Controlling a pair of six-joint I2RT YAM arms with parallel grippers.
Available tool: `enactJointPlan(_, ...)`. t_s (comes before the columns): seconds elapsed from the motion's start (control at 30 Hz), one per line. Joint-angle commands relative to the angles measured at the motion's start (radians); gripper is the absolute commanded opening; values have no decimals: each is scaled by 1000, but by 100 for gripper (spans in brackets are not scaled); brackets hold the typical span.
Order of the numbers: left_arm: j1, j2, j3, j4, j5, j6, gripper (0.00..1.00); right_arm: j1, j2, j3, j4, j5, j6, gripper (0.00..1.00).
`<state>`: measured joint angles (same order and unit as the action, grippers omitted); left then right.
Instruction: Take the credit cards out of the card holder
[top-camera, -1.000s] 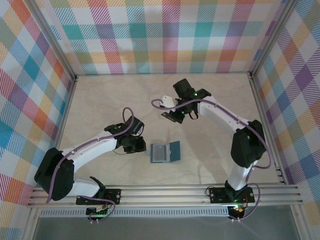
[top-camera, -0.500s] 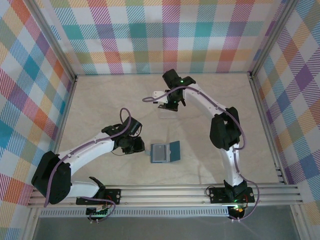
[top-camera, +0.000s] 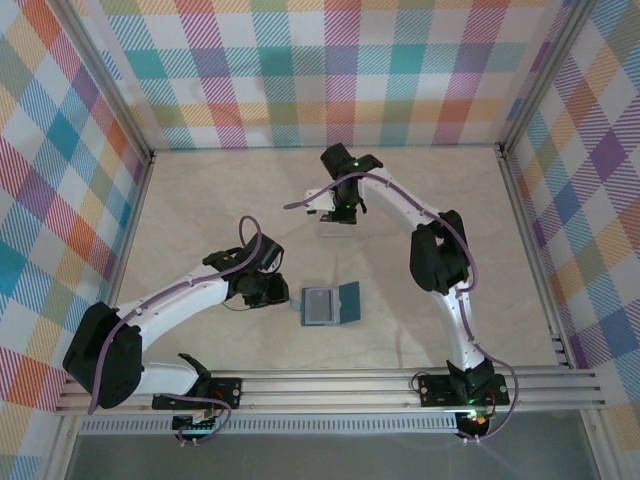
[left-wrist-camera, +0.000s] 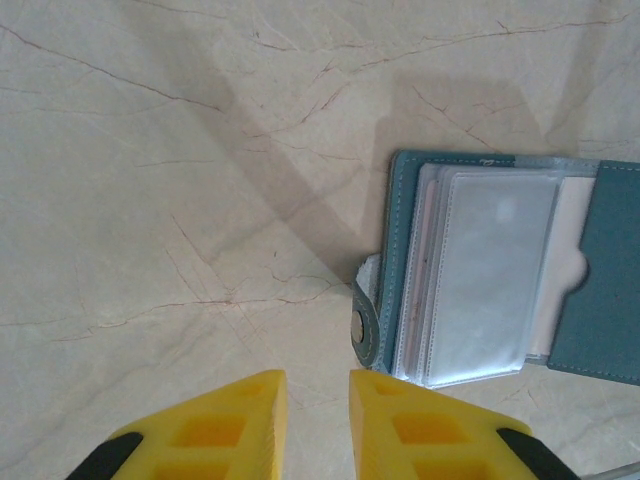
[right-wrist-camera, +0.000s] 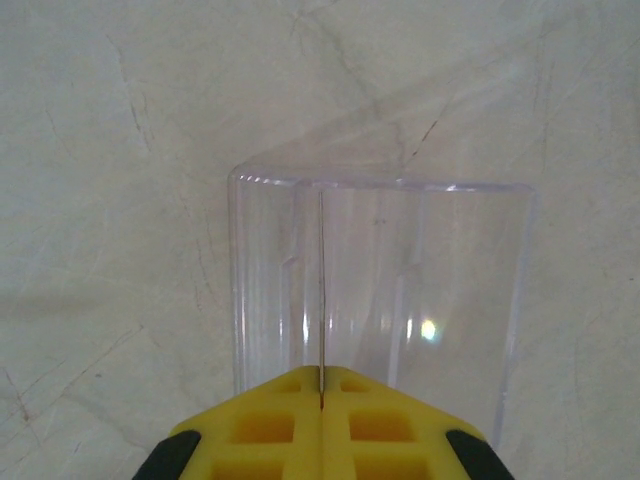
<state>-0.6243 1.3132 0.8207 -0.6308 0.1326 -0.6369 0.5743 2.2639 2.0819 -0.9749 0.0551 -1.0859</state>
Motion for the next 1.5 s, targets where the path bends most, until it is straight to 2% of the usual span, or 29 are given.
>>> enactJointPlan(0.0, 12, 13, 3, -38, 2, -10, 24, -8, 14, 30, -75, 6, -16, 0)
enactJointPlan(0.67, 12, 14, 9, -33, 13, -2, 25, 25, 39, 65, -254, -107, 17, 0)
enactJointPlan(0.9, 14, 20, 13, -35, 10, 2, 25, 23, 80, 125, -260, -102, 14, 16)
enactJointPlan(1.33, 15, 30, 22, -40, 5, 6, 25, 24, 47, 107, -124, -15, 32, 21)
enactJointPlan(1.4, 15, 32, 26, -38, 8, 8, 25, 24, 35, 107, -150, -47, 33, 27)
enactJointPlan(1.47, 15, 32, 27, -38, 7, 8, 25, 24, 21, 95, -170, -73, 34, 36)
